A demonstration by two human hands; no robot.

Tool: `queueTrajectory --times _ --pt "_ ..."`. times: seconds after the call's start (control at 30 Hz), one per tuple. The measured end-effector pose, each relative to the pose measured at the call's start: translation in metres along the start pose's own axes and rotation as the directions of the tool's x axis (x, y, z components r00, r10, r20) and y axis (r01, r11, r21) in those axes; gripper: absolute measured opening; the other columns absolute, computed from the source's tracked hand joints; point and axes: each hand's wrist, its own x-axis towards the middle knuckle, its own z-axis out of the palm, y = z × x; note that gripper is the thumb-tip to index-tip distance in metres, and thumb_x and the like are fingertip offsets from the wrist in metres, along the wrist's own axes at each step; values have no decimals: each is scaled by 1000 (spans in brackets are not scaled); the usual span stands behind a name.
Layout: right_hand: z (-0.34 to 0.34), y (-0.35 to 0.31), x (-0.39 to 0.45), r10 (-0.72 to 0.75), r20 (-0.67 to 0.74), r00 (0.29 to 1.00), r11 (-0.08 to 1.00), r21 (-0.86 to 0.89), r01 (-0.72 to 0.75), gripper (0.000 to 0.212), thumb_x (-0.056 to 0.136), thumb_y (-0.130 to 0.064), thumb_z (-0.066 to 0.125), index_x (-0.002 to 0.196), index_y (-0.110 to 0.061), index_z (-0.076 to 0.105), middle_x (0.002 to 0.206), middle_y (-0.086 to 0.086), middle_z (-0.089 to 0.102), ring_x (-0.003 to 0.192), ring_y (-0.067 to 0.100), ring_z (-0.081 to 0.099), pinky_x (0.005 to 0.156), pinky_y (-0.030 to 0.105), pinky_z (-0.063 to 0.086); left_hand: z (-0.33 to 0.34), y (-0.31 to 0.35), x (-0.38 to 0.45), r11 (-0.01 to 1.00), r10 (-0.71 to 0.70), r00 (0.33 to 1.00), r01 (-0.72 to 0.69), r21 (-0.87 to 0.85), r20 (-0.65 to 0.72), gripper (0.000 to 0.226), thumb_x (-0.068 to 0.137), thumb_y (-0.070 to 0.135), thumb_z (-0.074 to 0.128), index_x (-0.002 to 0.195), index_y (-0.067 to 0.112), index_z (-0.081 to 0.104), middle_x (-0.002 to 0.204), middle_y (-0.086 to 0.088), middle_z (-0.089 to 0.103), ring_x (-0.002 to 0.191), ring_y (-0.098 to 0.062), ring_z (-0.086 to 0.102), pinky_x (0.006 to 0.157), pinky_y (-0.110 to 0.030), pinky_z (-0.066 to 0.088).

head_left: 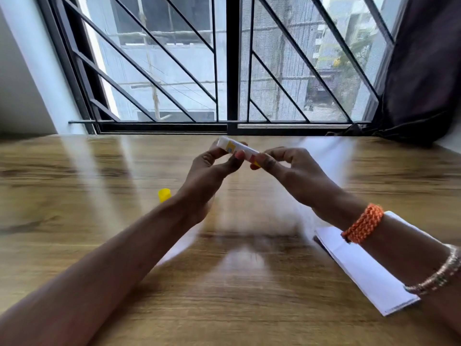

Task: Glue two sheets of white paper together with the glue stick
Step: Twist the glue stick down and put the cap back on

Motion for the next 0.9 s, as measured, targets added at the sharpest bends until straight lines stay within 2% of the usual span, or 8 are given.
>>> queueTrajectory --times 0.07,0.13,0.27,0.33,0.47,0.7,0.8,0.9 --pt "3 1 -2 -165 -190 968 942 -320 98 18 78 -44 69 85 -28 65 104 -13 64 110 14 51 96 34 24 2 1 -1 1000 -8 1000 8 21 -29 6 80 26 62 81 27 68 115 6 60 90 16 52 72 -10 31" --pt "5 1 -5 -401 -221 889 786 -581 210 23 74 -39 73 88 -25 61 104 -11 61 111 18 48 89 30 15 3 3 -2 1000 7 999 -7 12 -41 8 74 32 63 75 25 67 106 6 58 75 23 52 70 -9 35" --pt "0 -3 -8 -663 -207 720 583 -746 322 18 72 -19 69 82 -22 54 99 -7 62 107 18 46 89 34 19 6 8 -2 999 17 1000 -17 -48 -5 33 65 49 56 79 20 65 89 20 61 69 29 50 75 -16 26" --pt "-2 -5 -7 -624 -238 744 645 -694 319 15 74 -19 66 84 -23 56 98 -8 61 105 17 47 86 30 17 6 8 -1 997 0 1000 -2 -79 -28 24 73 41 58 79 20 65 87 19 61 67 27 52 75 -18 27" --pt "0 -1 -4 -324 -250 913 863 -474 177 24 71 -37 59 93 -25 60 103 -10 55 106 13 44 83 29 17 4 5 0 994 -34 997 28 -107 -62 11 84 20 56 79 23 66 90 15 62 67 24 55 73 -17 29" --pt "2 0 -2 -57 -37 998 998 -19 57 39 81 -45 40 80 -25 73 103 4 69 108 23 55 103 48 32 1 10 0 994 -61 998 60 -93 0 23 68 38 60 87 28 67 80 25 70 95 14 51 96 -38 23" --pt "2 -2 -4 -20 -6 1000 988 153 21 45 86 -49 40 78 -22 75 97 -5 71 98 7 58 90 27 37 1 12 -1 993 -75 997 75 -96 13 23 69 37 60 89 29 66 79 25 71 101 9 48 101 -44 20" --pt "4 -1 -3 -31 -17 999 983 179 33 44 97 -40 42 76 -19 73 88 4 69 79 0 56 72 13 39 1 12 -1 991 -63 998 65 -119 17 16 77 30 60 91 27 66 78 24 70 92 15 54 97 -36 26"
